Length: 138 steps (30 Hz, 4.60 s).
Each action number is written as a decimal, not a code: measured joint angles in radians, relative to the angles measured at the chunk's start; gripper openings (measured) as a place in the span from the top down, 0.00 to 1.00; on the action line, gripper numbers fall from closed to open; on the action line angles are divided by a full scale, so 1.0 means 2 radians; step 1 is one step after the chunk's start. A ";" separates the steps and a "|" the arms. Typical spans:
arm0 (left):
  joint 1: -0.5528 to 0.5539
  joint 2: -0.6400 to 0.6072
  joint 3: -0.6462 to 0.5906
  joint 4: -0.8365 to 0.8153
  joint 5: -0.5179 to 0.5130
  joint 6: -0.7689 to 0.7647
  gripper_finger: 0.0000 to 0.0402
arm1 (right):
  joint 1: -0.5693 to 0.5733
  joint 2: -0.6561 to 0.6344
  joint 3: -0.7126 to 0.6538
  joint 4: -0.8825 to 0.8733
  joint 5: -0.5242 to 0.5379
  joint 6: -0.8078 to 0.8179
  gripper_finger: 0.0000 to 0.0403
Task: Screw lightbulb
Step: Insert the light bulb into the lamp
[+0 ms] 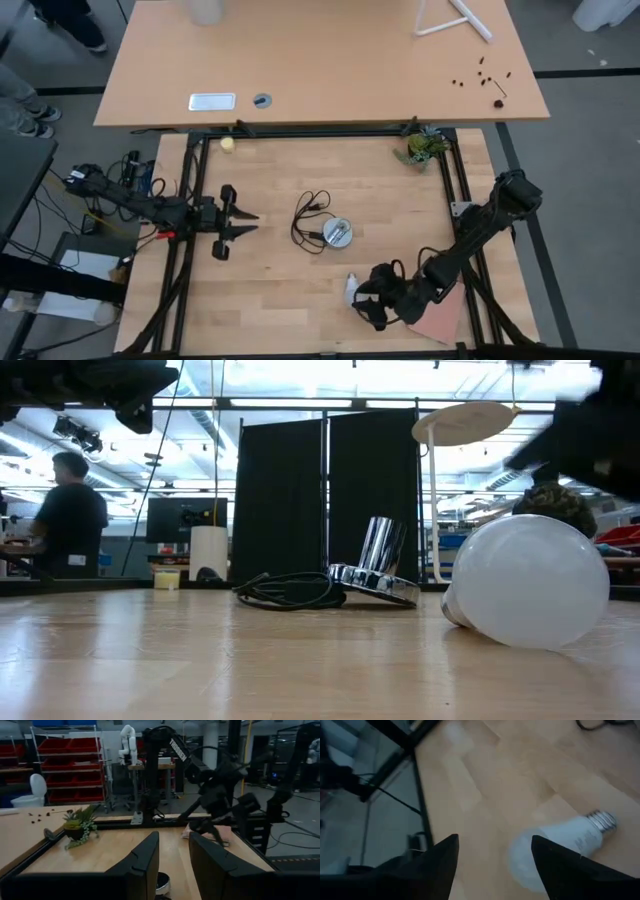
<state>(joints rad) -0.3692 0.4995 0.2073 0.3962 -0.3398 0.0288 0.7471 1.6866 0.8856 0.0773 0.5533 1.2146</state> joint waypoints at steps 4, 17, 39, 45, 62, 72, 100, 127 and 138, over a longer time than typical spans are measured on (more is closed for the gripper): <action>0.000 0.000 0.000 -0.012 0.000 -0.004 0.72 | 0.000 0.019 0.000 -0.002 0.001 0.018 0.35; 0.000 0.002 0.000 -0.040 -0.001 -0.004 0.72 | -0.006 0.094 0.196 -0.296 0.036 -0.018 0.35; 0.000 0.002 0.000 -0.131 0.022 -0.050 0.72 | -0.123 0.135 0.285 -0.337 -0.125 -0.301 0.34; 0.000 0.002 0.000 -0.131 0.019 -0.060 0.72 | -0.142 0.134 0.321 -0.389 -0.138 -0.362 0.34; 0.000 0.002 0.000 -0.176 0.019 -0.087 0.72 | -0.071 0.139 0.327 -0.300 -0.145 -0.366 0.35; 0.000 0.002 0.000 -0.187 0.018 -0.123 0.72 | -0.074 0.144 0.327 -0.291 -0.164 -0.333 0.41; 0.001 0.002 0.000 -0.183 -0.009 -0.094 0.72 | -0.072 0.171 0.327 -0.544 -0.206 -0.213 0.45; 0.001 0.002 0.000 -0.182 -0.019 -0.110 0.72 | 0.032 0.031 0.223 -0.662 0.066 0.066 0.46; 0.004 0.066 0.060 -0.182 -0.069 -0.103 0.72 | 0.030 -0.080 0.059 -0.594 0.090 0.104 0.44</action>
<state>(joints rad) -0.3604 0.6309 0.3267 0.0331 -0.4782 -0.1781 0.8068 1.5263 1.0030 -1.1112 0.7332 1.4218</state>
